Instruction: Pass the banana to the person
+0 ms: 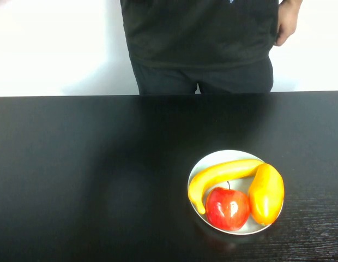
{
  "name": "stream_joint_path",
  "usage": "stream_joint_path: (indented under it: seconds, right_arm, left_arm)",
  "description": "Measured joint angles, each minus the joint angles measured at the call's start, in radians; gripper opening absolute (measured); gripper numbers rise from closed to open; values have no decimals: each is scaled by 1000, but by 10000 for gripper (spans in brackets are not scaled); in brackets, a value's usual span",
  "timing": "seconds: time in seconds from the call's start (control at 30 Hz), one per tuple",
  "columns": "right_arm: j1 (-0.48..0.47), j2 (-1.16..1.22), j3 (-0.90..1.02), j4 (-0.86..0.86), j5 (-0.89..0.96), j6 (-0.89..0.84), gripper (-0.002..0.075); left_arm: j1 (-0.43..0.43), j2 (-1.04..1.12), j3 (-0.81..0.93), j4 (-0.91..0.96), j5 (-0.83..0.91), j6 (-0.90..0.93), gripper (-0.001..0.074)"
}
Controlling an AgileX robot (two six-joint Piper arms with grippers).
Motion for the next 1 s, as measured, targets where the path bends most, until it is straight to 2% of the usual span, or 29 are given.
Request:
stream_joint_path:
  seconds: [0.8,0.9,1.0]
  right_arm:
    - [0,0,0,11,-4,0,-7]
    - [0,0,0,74,-37,0,-7]
    - [0,0,0,212,-74,0,-7]
  left_arm:
    - [0,0,0,0,0,0,-4]
    - [0,0,0,0,0,0,-4]
    - [0,0,0,0,0,0,-4]
